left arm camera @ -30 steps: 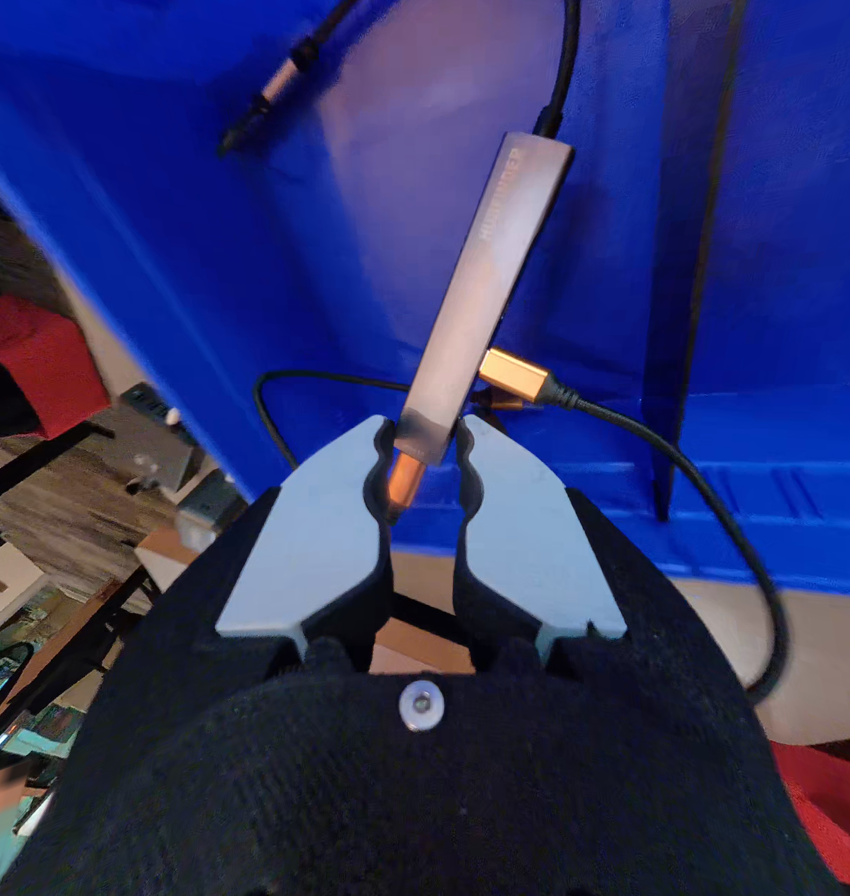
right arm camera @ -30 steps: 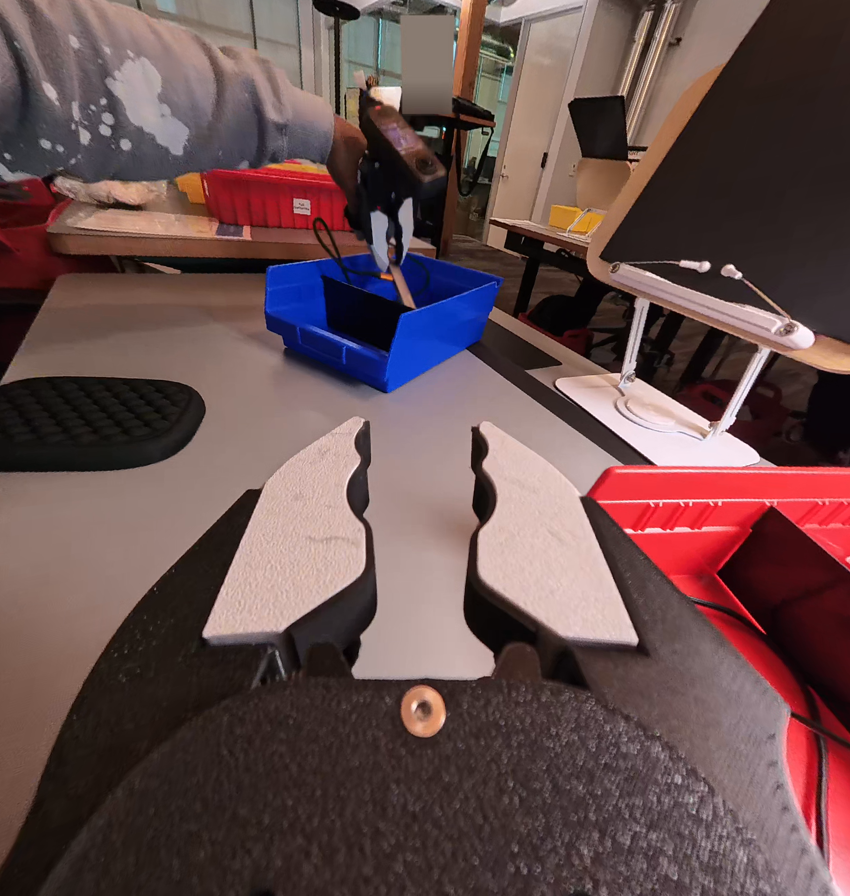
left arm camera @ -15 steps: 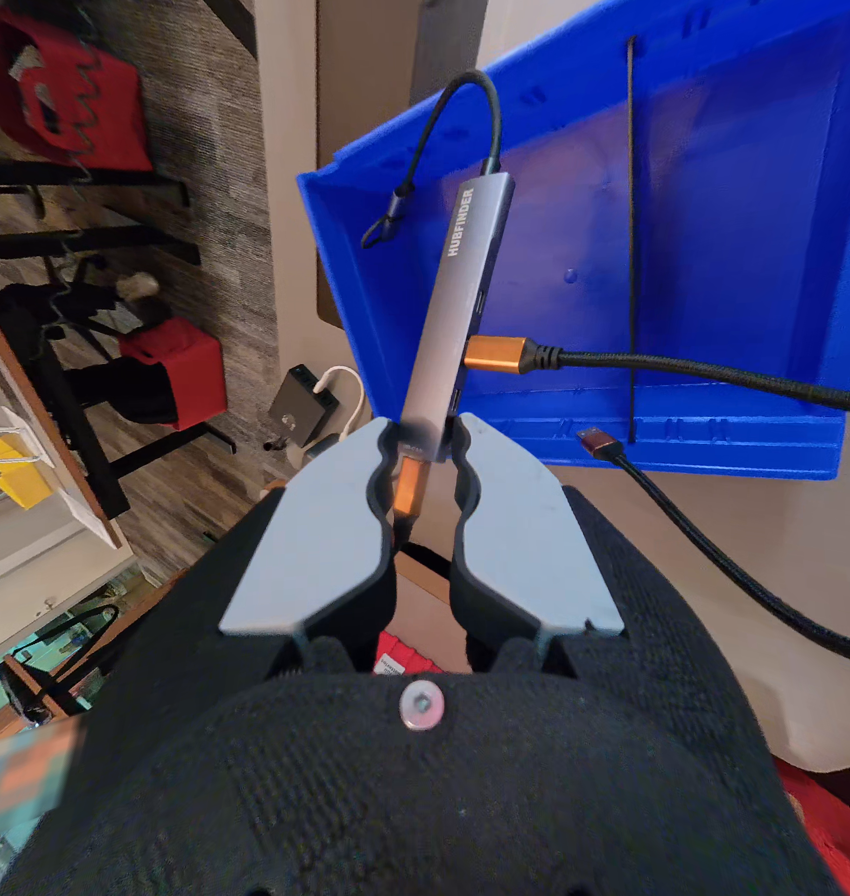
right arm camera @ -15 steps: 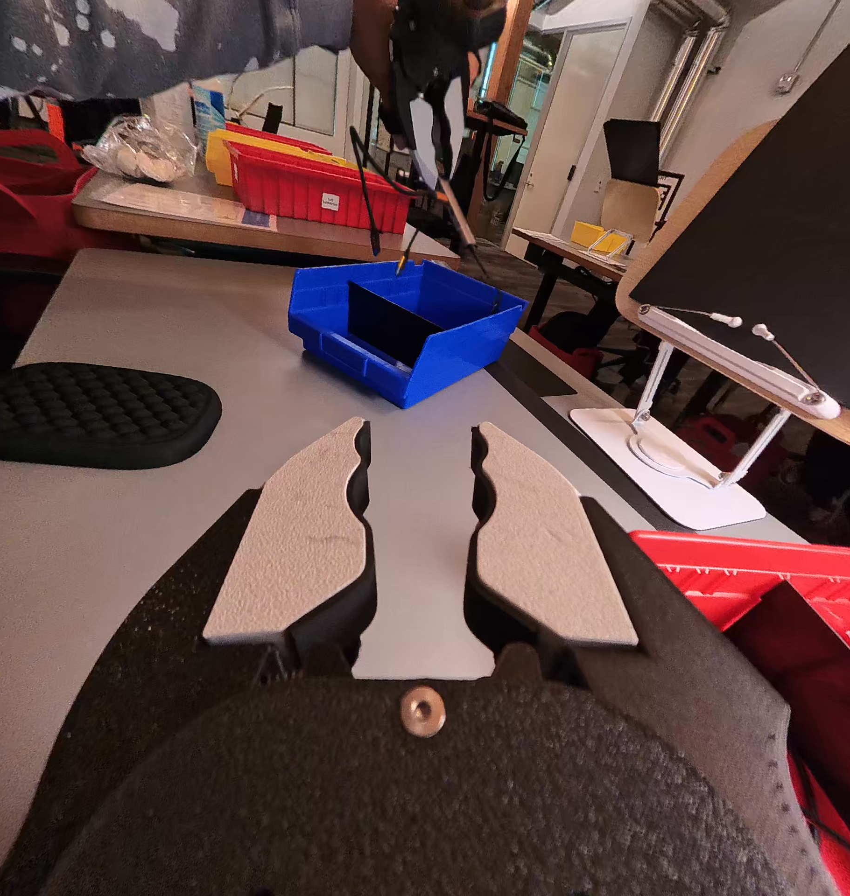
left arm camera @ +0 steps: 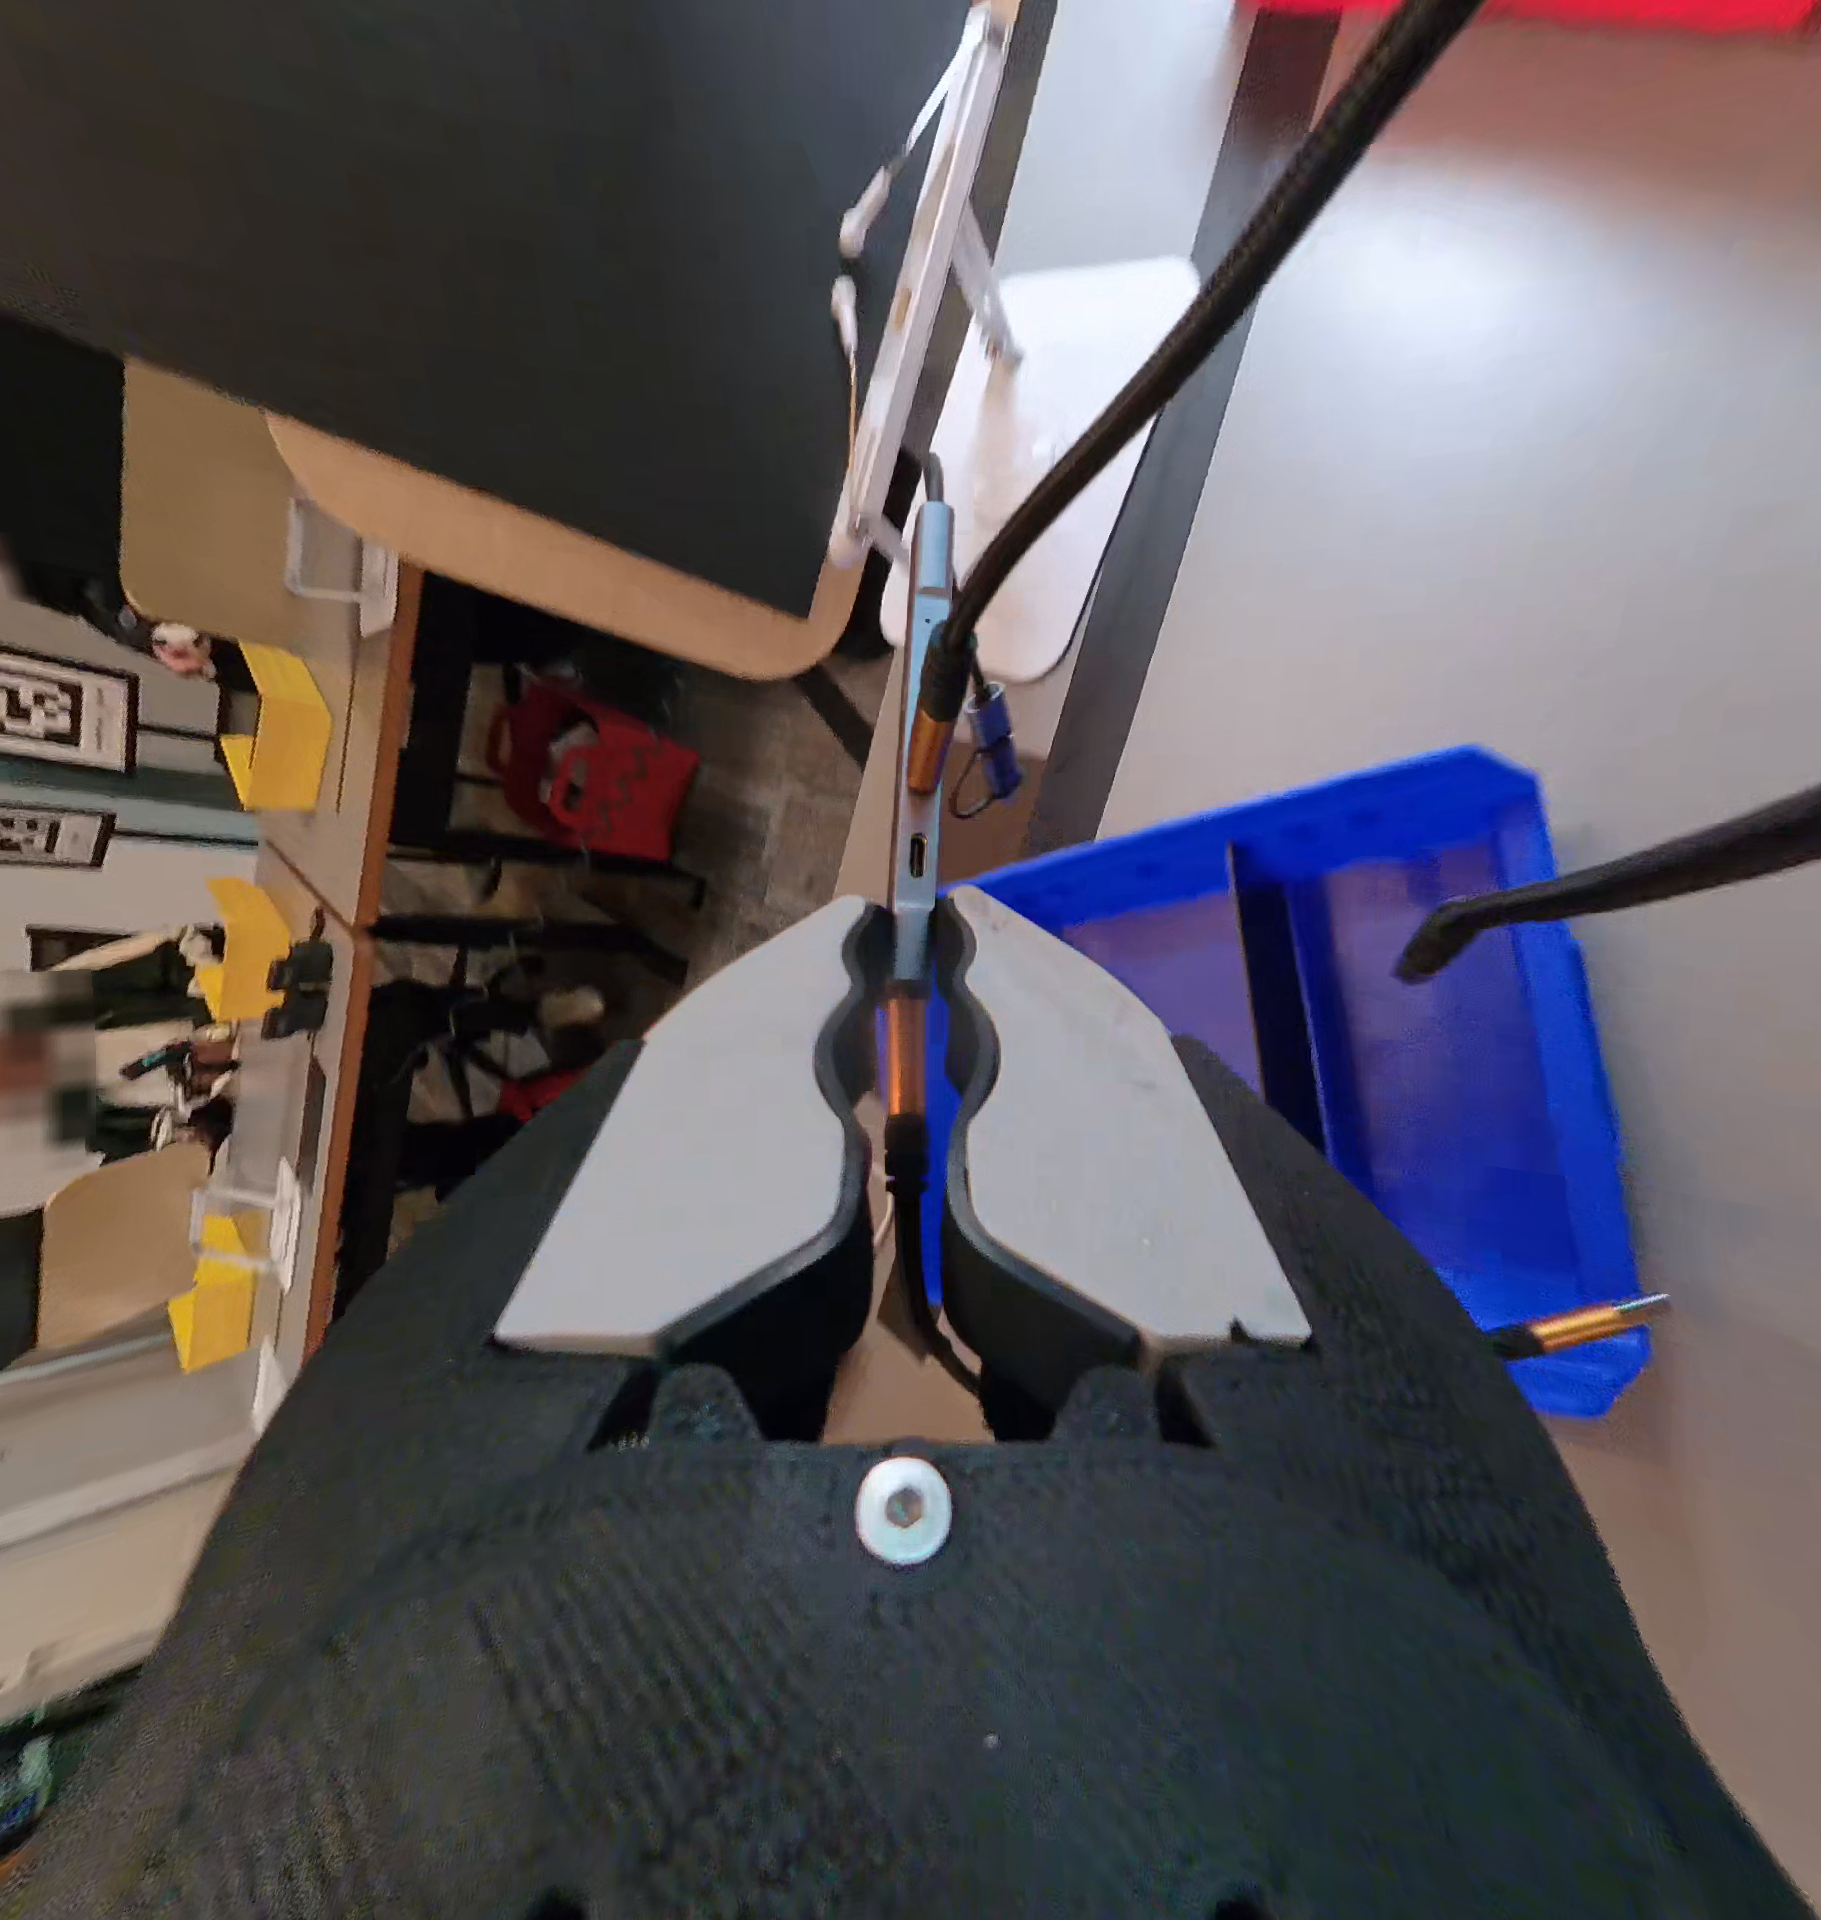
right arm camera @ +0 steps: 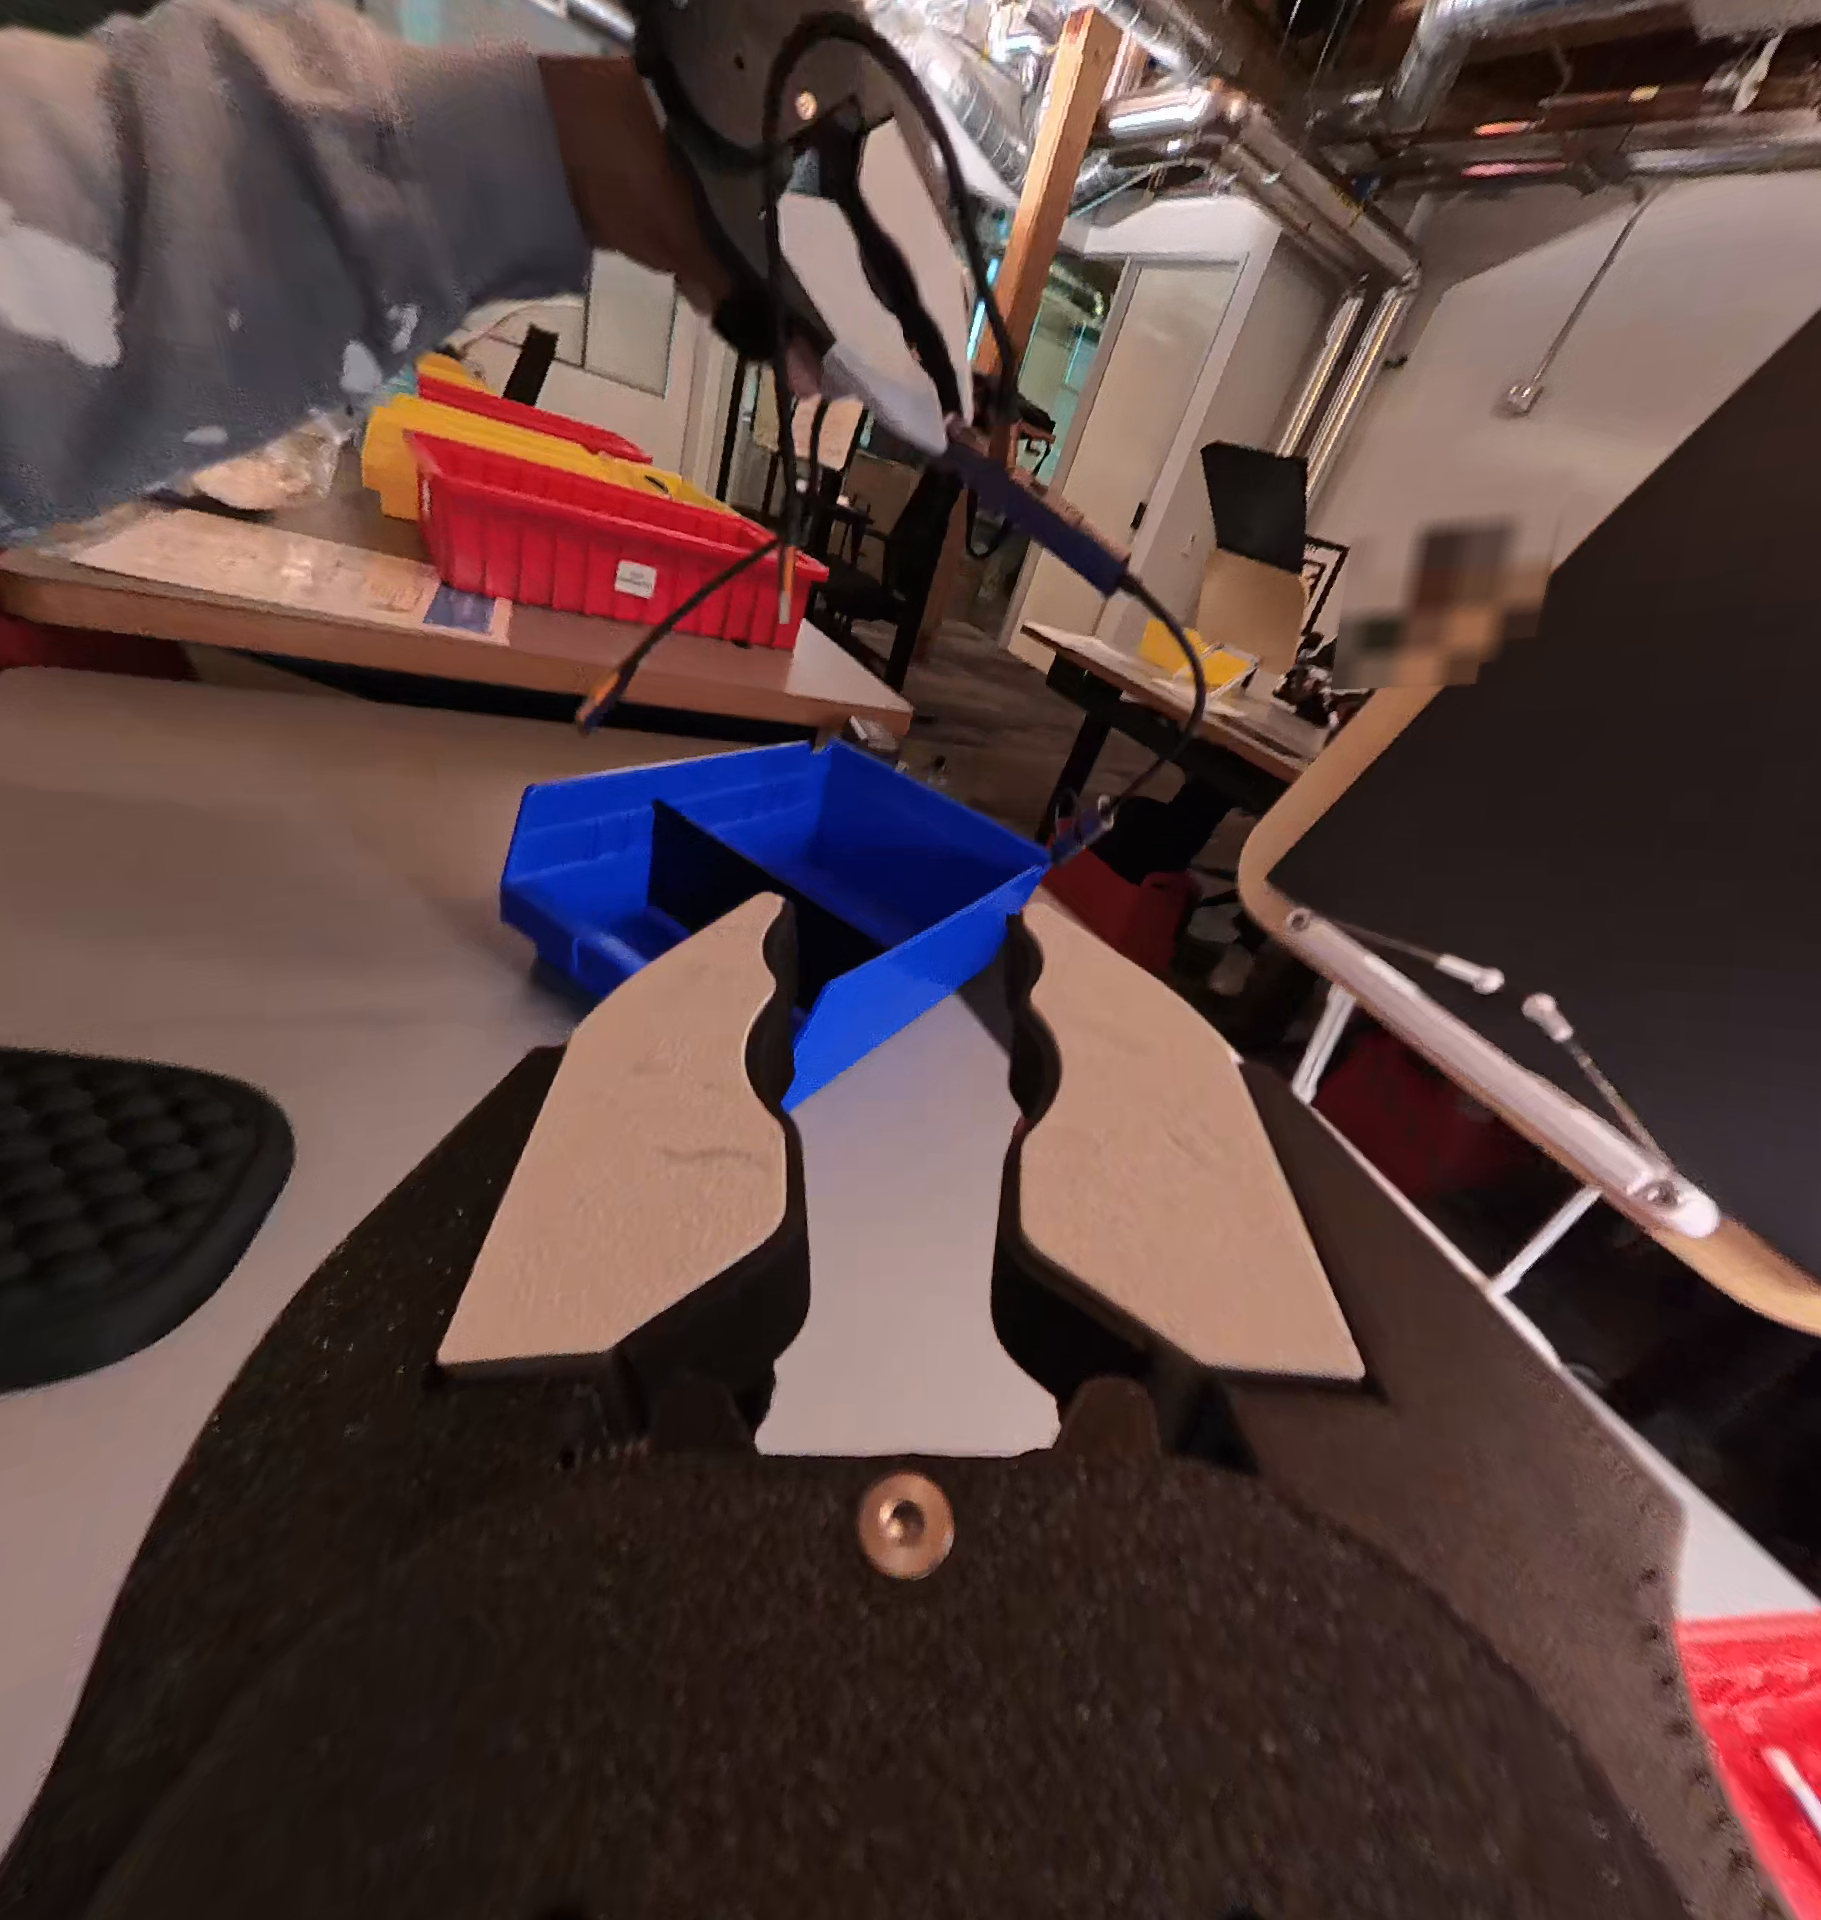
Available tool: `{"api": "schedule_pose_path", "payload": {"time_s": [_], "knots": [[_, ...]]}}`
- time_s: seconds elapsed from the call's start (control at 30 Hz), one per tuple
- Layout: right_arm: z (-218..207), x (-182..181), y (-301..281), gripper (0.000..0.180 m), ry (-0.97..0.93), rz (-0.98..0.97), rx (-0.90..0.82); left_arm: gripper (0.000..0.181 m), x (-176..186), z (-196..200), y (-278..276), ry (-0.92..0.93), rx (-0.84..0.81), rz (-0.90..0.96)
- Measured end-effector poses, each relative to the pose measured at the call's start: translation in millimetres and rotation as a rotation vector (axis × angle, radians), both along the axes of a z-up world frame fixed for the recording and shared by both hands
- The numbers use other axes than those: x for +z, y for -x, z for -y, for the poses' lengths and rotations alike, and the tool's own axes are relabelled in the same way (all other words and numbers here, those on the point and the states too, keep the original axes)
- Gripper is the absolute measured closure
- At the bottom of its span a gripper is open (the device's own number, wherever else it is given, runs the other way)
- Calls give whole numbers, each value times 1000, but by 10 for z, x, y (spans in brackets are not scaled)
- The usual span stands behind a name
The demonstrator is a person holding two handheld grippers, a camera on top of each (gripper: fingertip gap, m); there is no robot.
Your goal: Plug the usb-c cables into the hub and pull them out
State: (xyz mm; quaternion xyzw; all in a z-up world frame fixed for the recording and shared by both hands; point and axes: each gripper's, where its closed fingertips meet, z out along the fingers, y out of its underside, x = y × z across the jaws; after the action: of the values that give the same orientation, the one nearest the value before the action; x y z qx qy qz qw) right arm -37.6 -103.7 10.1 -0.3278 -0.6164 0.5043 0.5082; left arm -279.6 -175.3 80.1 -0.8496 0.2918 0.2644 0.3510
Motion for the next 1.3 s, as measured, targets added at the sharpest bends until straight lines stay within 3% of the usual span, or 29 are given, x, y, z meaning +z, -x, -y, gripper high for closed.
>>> {"api": "schedule_pose_path", "payload": {"time_s": [0.2,0.27,0.47,0.63,0.7,1.03,1.17,1.23,1.3], "knots": [[-227,436,200,139,-208,-132,-172,171,-37,-244,-653,-149,-188,99],[-310,465,238,146,-208,-99,-203,171,-65,-368,-885,-216,-240,126],[-307,363,283,135,243,-5,-14,171,-34,-806,-1423,-539,-214,215],[-758,564,174,131,746,-74,85,171,-229,-1150,-1812,-649,-160,202],[-899,520,159,128,865,-46,120,171,-310,-1253,-1929,-669,-151,164],[-1153,273,275,133,1082,-13,92,172,-586,-1406,-2137,-641,-131,-115],[-1232,178,292,158,1127,-13,82,172,-629,-1421,-2219,-653,-150,-241],[-1232,156,281,161,1097,20,110,172,-672,-1434,-2232,-636,-168,-206],[-1254,177,225,164,949,24,100,167,-740,-1422,-2292,-588,-225,-54]]}}
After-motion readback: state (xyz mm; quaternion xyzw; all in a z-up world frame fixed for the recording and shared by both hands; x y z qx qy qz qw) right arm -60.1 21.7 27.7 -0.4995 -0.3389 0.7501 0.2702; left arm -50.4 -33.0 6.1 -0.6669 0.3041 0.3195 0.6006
